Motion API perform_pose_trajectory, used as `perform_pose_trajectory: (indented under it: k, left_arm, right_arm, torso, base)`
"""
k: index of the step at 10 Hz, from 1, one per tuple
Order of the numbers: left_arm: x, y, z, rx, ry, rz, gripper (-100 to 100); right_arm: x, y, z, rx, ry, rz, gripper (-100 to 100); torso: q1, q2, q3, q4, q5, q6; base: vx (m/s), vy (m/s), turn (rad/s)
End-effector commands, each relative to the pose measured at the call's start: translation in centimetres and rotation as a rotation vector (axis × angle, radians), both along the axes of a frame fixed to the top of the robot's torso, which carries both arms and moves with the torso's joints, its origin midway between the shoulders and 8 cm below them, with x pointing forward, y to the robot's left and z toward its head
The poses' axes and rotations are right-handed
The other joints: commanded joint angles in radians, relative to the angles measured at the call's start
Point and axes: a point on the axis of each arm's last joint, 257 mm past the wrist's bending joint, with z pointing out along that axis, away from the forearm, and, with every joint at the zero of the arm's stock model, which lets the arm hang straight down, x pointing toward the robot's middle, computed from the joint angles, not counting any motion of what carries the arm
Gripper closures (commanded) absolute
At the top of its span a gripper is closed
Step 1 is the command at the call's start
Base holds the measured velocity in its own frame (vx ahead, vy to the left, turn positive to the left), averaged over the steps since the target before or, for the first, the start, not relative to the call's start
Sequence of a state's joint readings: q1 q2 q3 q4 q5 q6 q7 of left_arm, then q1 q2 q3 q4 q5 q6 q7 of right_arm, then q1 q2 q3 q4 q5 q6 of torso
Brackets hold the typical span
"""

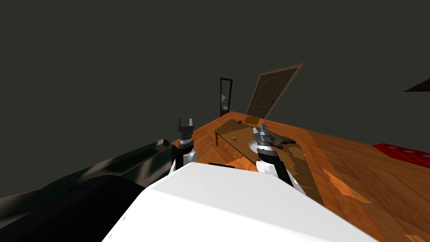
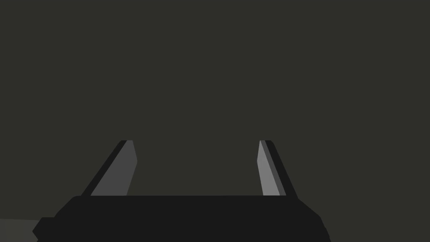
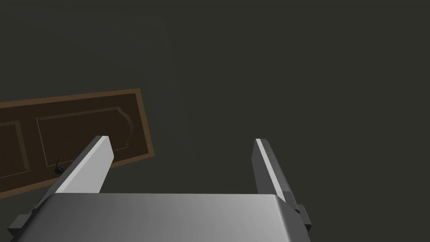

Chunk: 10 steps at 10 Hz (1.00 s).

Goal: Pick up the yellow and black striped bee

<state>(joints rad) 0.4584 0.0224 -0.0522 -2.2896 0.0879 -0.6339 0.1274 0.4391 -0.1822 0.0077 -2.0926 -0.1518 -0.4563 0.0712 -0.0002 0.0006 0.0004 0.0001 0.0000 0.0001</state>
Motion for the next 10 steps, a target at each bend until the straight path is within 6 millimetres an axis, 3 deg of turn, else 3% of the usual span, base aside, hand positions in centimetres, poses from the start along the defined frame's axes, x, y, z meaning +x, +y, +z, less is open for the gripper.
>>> perform_pose_trajectory:
  k: [1, 10]
  left_arm:
    - [0.0, 0.0, 0.0, 0.000, 0.000, 0.000, 0]
    - [0.0, 0.0, 0.0, 0.000, 0.000, 0.000, 0]
  right_arm:
    - [0.0, 0.0, 0.0, 0.000, 0.000, 0.000, -100]
    - [0.4, -1.6, 0.3, 0.254, -0.055, 0.073, -100]
  torso:
    - [0.000, 0.000, 0.000, 0.000, 0.000, 0.000]
    - [0.000, -0.001, -0.001, 0.000, 0.000, 0.000]
  base:
    - [0.013, 0.015, 0.045]
    - [0.012, -0.005, 0.042]
